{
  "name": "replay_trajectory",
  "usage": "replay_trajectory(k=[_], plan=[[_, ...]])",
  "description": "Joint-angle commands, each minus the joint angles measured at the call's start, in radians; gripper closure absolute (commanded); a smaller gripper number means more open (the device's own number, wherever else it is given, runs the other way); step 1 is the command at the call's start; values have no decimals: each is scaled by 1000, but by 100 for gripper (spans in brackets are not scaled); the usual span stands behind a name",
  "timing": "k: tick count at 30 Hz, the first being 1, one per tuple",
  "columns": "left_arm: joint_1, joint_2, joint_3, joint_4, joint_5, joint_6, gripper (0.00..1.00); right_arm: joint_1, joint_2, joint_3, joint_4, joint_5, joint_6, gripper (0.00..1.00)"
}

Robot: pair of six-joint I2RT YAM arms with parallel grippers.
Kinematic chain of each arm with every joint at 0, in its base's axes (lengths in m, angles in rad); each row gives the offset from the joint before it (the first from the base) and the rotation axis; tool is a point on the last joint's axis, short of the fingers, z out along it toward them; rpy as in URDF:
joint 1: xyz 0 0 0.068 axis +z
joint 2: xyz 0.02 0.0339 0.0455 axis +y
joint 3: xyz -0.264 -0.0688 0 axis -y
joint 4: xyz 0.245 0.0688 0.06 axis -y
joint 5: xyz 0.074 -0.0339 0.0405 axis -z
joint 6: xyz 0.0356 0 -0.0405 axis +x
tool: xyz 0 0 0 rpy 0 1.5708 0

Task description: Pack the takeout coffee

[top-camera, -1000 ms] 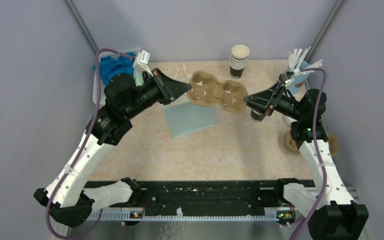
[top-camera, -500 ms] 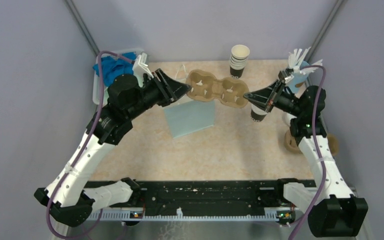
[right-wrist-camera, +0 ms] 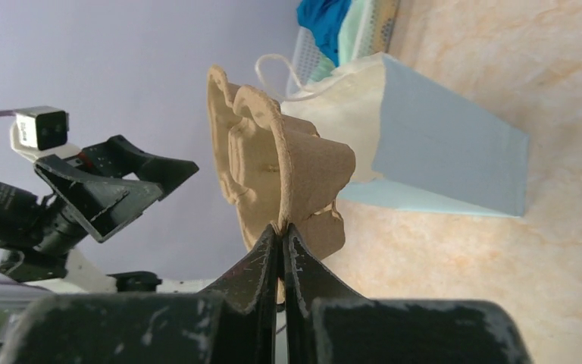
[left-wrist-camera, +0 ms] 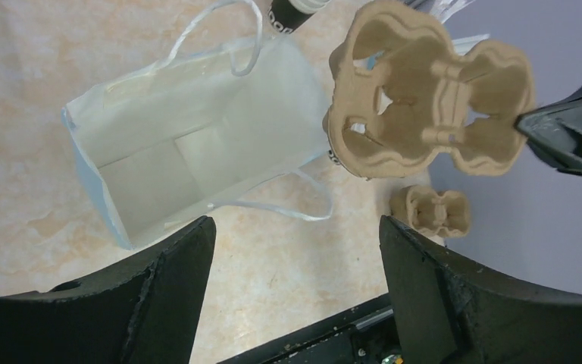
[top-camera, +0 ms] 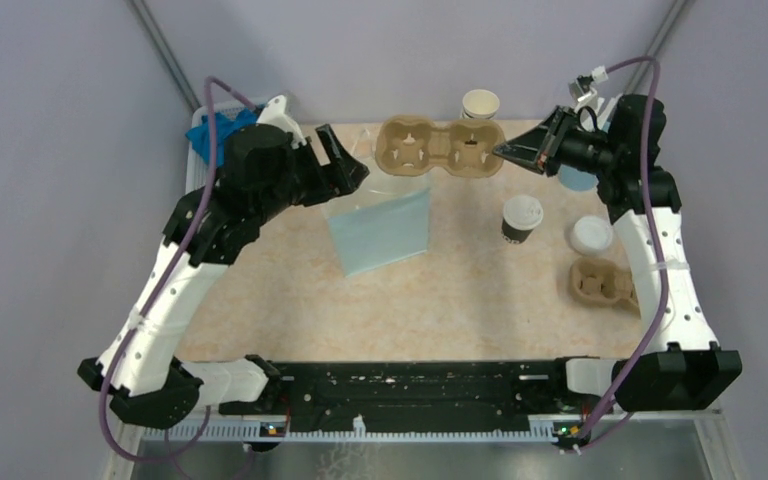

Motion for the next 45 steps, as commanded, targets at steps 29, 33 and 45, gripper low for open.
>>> replay_trajectory(k=[29,33,45], plan=[[3,150,-78,22,394,119,93,299,275,653,-780,535,-554,100],[3,133,-107,37,402,103,94,362,314,730,-840,623,-592,100],[3,109,-113,14,357,107,98,402,268,793,-898,812,-667,100]])
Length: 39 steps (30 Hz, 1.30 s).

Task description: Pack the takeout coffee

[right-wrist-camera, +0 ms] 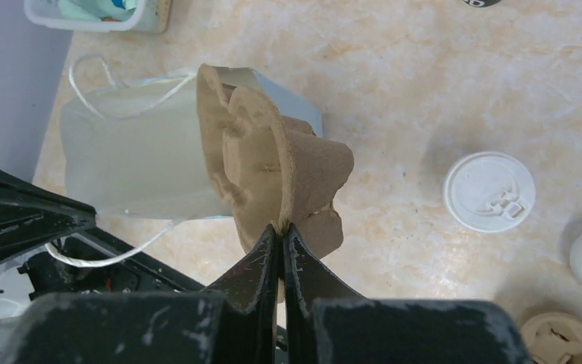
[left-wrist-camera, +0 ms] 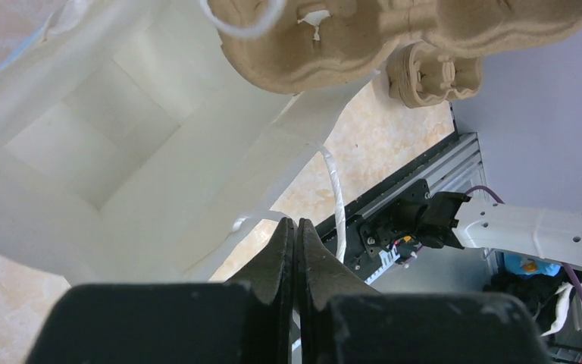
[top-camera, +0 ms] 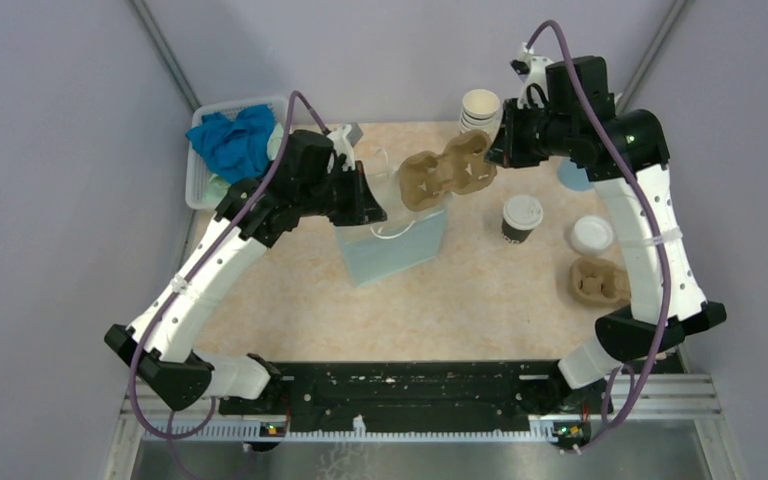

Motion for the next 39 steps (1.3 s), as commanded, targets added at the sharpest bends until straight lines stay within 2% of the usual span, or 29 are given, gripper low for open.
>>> replay_trajectory(k=[1,6,13,17,21,32,37,38,39], plan=[[0,-31,2,31,-10,3,98,5,-65,-9,3,32,-61,100],[-1,-26,2,37,-2,8,99,13,-47,-31,14,-83,-70,100],[0,-10,5,46,18,7,100,66,-46,-52,44,-88,-67,100],[-1,-10,-3,50,19,8,100,66,-48,-75,84,-31,79,100],[0,-12,-13,57,26,6,100,66,-69,-160,220,-120,181,100],[0,-2,-10,75,43,2,100,141,28,-126,214,-138,136,100],[-1,7,17,61,35,10,93,170,67,-98,180,-116,118,100],[-1,10,26,50,28,8,90,171,71,-96,174,-112,115,100],[0,11,36,34,18,2,80,172,75,-91,168,-111,111,100]])
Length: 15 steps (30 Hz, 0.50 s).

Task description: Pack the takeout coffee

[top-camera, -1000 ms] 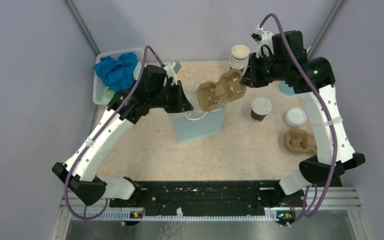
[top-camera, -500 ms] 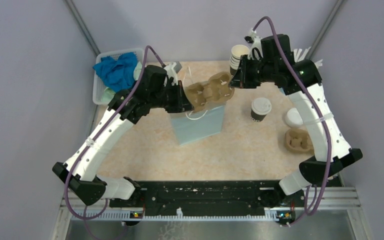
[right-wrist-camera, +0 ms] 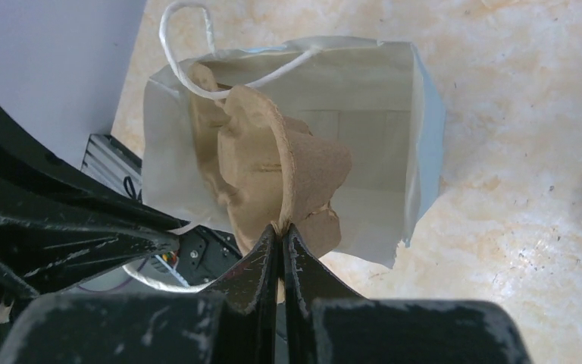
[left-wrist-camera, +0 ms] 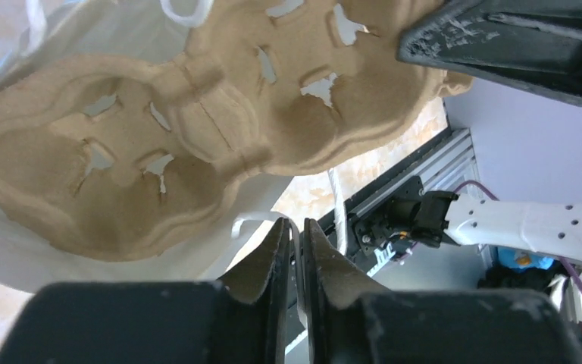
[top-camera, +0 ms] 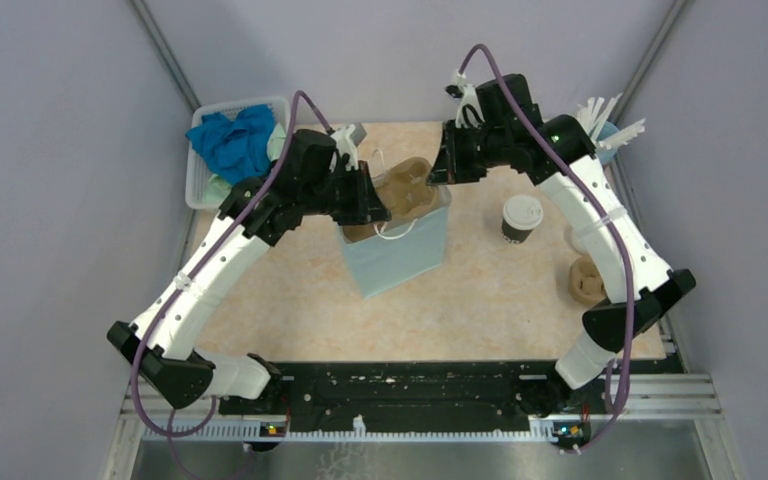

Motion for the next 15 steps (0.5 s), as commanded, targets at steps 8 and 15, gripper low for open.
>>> replay_trajectory(k=[8,15], plan=[[1,-114,70,-153,-243,-141,42,13,53,85,-29,-25,-19,100],[1,-177,34,-294,-471,-309,36,13,77,110,-60,-30,-24,100]])
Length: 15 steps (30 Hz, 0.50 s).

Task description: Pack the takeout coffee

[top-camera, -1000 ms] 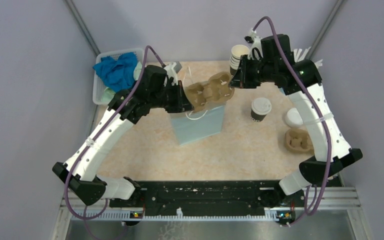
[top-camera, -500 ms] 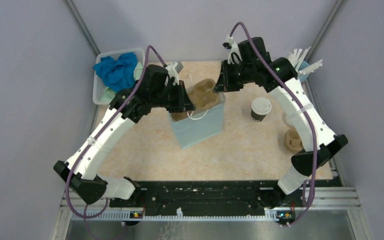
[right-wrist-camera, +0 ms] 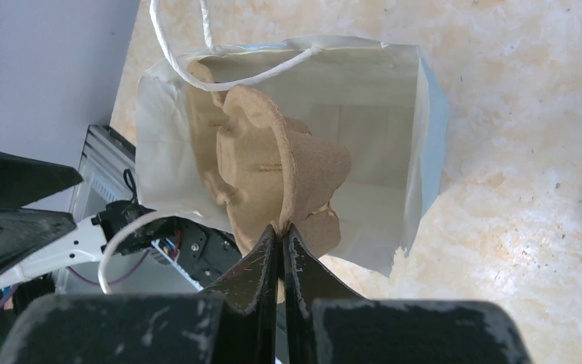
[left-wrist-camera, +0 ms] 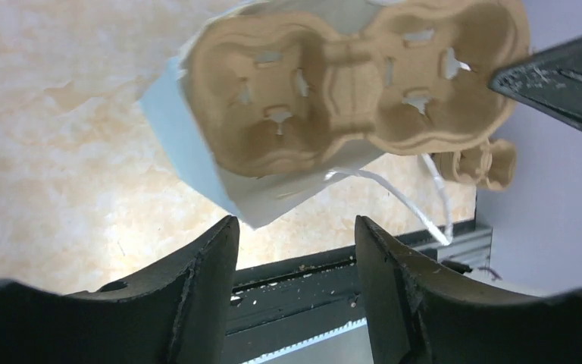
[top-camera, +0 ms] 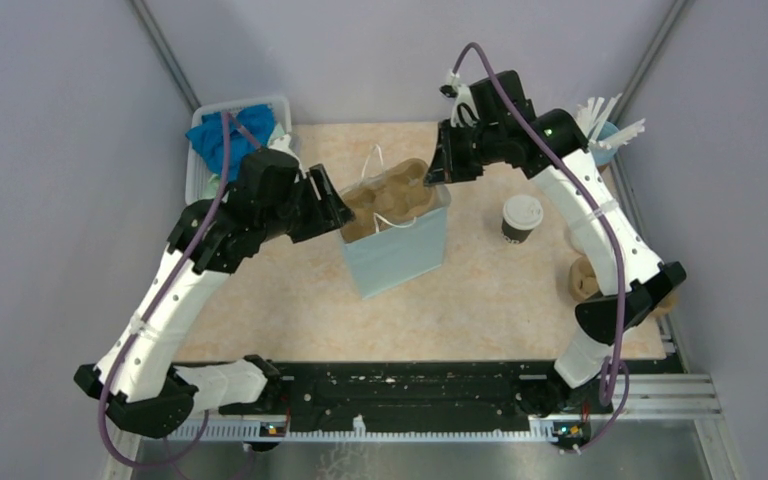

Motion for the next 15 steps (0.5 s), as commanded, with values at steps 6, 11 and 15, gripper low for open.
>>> replay_trajectory(k=[6,11,15], plan=[[1,-52,-67,-35,-150,-127,32,10,53,111,-66,-17,-13,100],[1,-37,-135,67,-112,-92,46,10,72,120,-86,-29,-17,100],[1,-11,-126,87,-112,-56,55,9,111,154,-133,-31,-30,100]])
